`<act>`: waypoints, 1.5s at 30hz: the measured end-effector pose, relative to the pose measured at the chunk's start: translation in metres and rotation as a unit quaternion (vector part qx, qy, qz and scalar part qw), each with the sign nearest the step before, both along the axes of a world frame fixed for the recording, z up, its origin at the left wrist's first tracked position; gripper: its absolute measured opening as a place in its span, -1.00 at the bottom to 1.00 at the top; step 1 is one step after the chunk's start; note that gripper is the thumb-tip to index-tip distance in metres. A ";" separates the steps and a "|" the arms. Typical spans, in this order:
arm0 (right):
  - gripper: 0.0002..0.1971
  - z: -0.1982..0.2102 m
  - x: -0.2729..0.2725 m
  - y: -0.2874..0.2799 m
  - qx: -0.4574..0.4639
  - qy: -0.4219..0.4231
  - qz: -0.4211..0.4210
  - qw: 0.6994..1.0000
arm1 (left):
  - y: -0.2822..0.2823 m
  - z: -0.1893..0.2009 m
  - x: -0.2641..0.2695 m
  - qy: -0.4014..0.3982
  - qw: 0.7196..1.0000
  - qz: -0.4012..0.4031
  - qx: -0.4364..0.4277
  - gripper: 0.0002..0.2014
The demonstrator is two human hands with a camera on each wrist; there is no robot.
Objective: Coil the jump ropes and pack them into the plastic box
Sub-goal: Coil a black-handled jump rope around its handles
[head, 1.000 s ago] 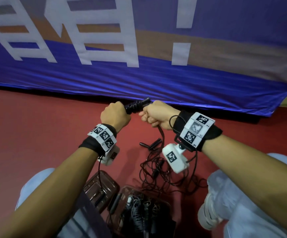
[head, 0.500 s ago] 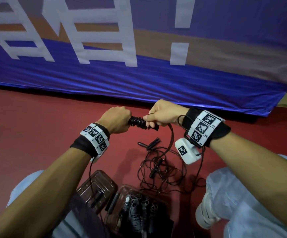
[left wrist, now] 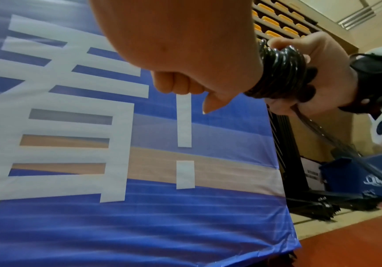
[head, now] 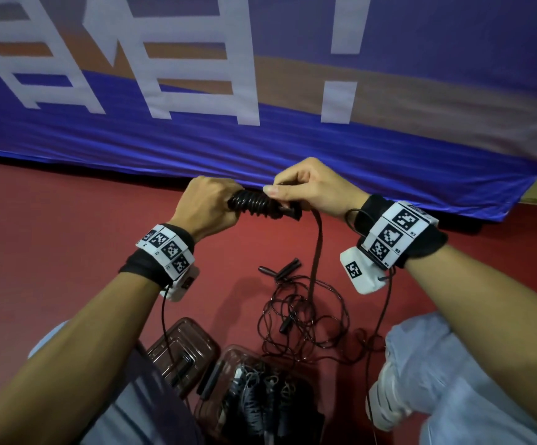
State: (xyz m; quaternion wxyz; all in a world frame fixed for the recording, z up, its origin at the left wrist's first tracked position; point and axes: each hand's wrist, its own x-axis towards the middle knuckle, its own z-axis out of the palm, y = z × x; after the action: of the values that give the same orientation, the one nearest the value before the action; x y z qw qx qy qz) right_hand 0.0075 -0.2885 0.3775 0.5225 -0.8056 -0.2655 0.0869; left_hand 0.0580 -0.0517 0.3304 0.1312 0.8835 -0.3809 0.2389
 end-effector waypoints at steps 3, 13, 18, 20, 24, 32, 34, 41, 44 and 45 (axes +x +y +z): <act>-0.66 0.002 0.002 0.000 0.009 -0.016 -0.009 1.000 | 0.001 0.006 0.000 -0.028 0.999 -0.001 -0.020 -0.89; -0.69 -0.004 0.014 -0.003 -0.067 -0.120 -0.099 0.986 | 0.004 0.006 0.008 -0.085 0.992 0.038 -0.089 -0.67; -0.52 0.000 0.009 -0.006 -0.046 0.070 -0.014 0.996 | 0.008 0.008 0.007 -0.112 0.988 0.029 -0.102 -0.63; -0.50 0.001 0.005 -0.002 -0.023 0.096 0.014 0.995 | 0.008 0.008 0.005 -0.105 0.988 0.019 -0.112 -0.59; -0.57 -0.004 0.005 0.002 0.052 0.210 0.054 0.975 | 0.003 0.004 -0.002 -0.068 0.987 -0.001 -0.144 -0.54; -0.46 -0.011 0.007 0.007 0.173 0.290 0.053 0.940 | -0.020 -0.004 -0.014 0.087 0.955 0.089 -0.268 -0.65; -0.46 -0.014 0.009 0.012 0.212 0.270 0.001 0.939 | -0.028 -0.007 -0.014 0.154 0.928 0.147 -0.305 -0.62; -0.52 -0.049 0.018 0.044 0.153 0.277 -0.288 0.904 | -0.041 -0.027 -0.011 0.335 0.872 0.300 -0.191 -0.82; -0.56 -0.060 0.012 0.055 0.104 0.295 -0.359 0.879 | -0.049 -0.032 -0.015 0.353 0.869 0.327 -0.116 -0.82; -0.61 -0.062 0.008 0.056 0.082 0.297 -0.360 0.881 | -0.050 -0.034 -0.016 0.349 0.871 0.332 -0.094 -0.83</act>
State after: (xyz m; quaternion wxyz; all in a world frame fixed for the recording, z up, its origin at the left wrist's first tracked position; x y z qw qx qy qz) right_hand 0.0159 -0.2326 0.3159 0.6366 -0.7360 0.2042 0.1062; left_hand 0.0422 -0.1012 0.2963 0.2509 0.9673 0.0295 -0.0206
